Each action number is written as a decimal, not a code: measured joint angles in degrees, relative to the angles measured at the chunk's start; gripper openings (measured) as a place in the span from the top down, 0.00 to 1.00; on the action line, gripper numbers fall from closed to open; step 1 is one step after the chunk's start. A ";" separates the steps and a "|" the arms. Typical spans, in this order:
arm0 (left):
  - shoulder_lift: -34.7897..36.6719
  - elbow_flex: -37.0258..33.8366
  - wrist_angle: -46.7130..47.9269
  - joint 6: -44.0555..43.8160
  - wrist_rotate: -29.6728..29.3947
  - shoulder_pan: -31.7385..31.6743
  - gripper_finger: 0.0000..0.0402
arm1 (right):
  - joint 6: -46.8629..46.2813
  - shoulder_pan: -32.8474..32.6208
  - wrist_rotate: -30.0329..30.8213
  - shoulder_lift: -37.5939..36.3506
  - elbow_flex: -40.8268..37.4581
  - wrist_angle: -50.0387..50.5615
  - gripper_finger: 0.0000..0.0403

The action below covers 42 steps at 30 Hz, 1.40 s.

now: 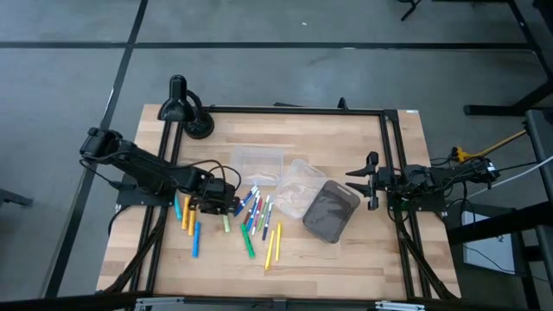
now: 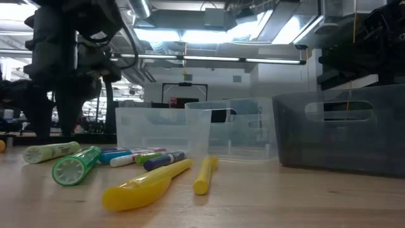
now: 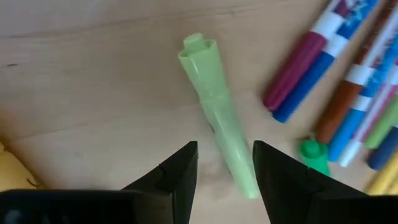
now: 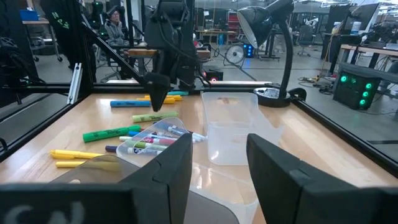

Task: Pick & Place Markers
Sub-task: Put the light green highlighter pen into the right transparent bin

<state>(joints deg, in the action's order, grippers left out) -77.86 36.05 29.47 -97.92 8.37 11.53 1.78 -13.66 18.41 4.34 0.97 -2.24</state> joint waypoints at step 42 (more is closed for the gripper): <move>-3.24 -0.31 -1.89 11.93 -0.64 0.08 0.86 | 0.07 0.01 0.01 0.01 0.02 0.00 0.62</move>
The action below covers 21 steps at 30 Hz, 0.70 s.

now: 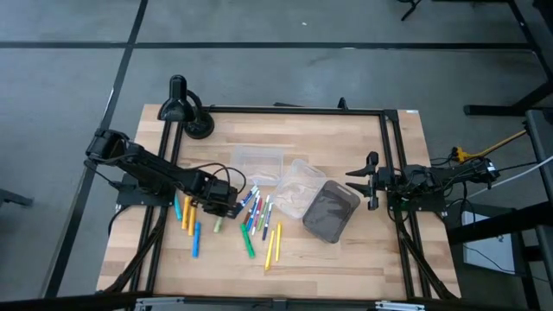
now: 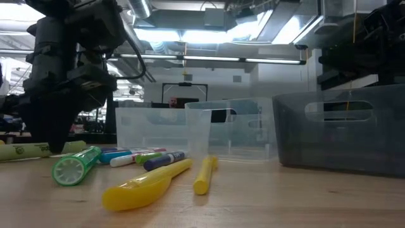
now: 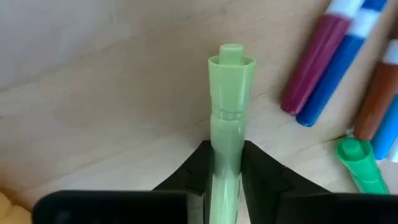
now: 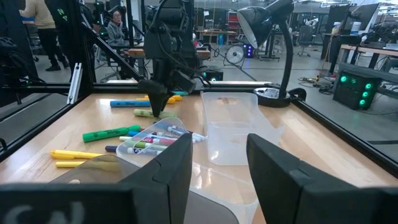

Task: Pick & Place Markers
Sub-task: Put the light green highlighter pen into the right transparent bin

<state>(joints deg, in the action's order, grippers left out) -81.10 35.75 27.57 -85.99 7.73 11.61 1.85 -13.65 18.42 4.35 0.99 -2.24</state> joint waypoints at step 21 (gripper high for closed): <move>13.41 0.22 -15.19 14.57 -5.38 -0.04 0.85 | -0.05 0.00 -0.01 0.01 0.00 0.00 0.62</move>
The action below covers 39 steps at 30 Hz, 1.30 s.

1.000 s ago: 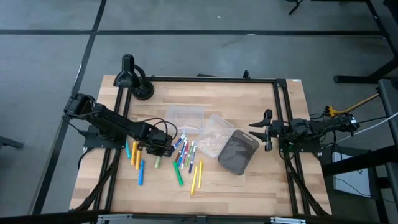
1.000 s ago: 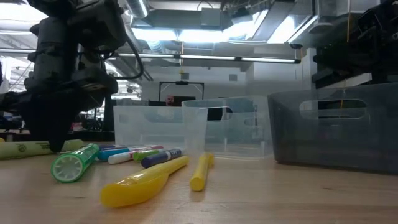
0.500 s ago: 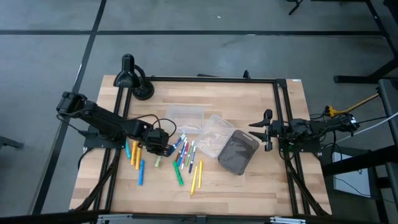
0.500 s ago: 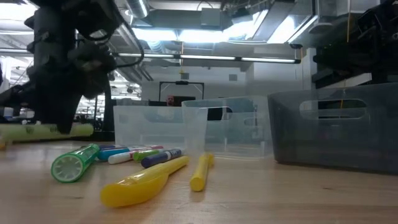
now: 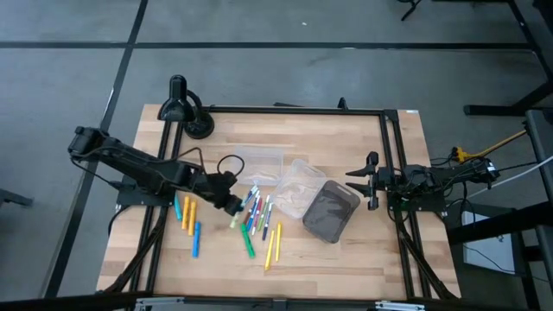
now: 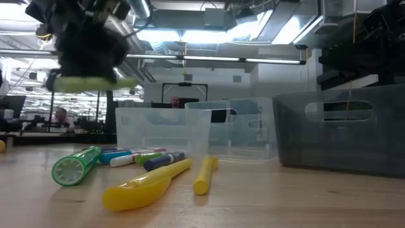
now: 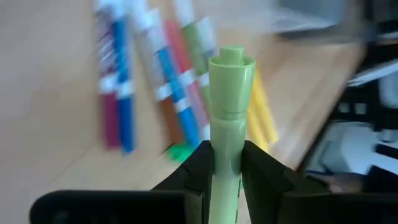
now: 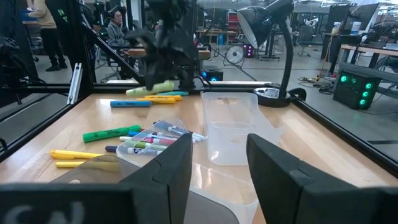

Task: Pick & Place Markers
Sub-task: Put the light green highlighter pen into the right transparent bin

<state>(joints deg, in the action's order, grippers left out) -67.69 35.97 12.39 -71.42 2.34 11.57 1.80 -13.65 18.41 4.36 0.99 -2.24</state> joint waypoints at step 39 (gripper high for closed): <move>-0.93 0.11 -47.19 67.73 -11.92 -1.06 0.85 | -0.06 -0.02 0.00 0.00 0.00 0.00 0.62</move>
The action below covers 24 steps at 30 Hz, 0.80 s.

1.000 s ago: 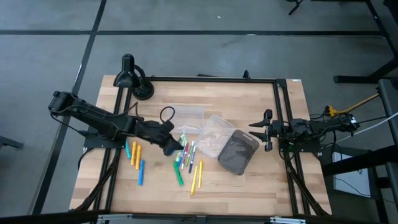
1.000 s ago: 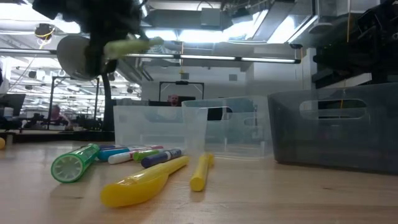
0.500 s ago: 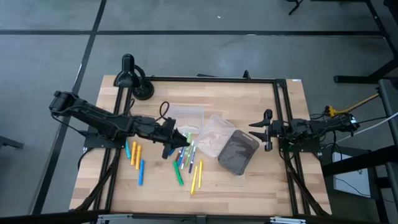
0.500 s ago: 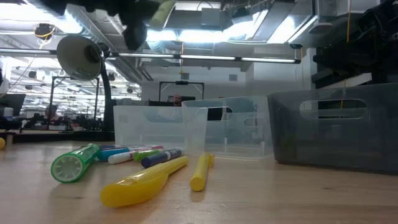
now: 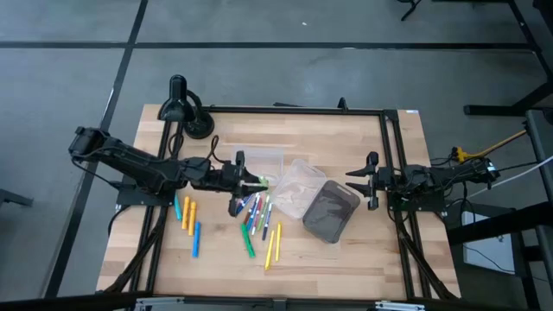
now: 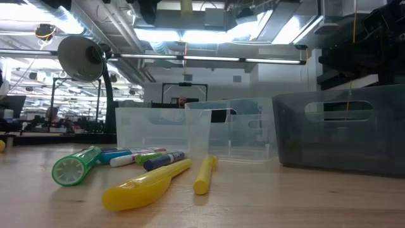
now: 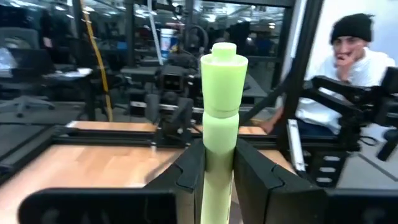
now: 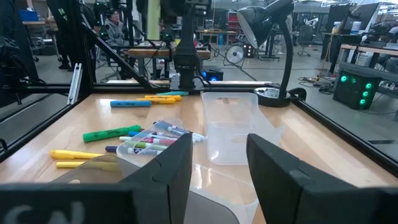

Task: Pick & Place Markers
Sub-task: Put the light green highlighter pen into the right transparent bin

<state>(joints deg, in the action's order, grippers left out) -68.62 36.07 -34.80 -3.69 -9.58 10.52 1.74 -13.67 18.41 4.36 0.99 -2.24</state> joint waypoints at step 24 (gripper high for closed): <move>-12.44 5.95 -3.51 0.56 7.86 -8.17 0.85 | 0.17 0.00 0.00 0.00 0.00 0.00 0.62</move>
<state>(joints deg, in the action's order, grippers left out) -81.06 42.02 -38.31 -3.13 -1.71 2.35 1.91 -13.67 18.41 4.36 0.99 -2.24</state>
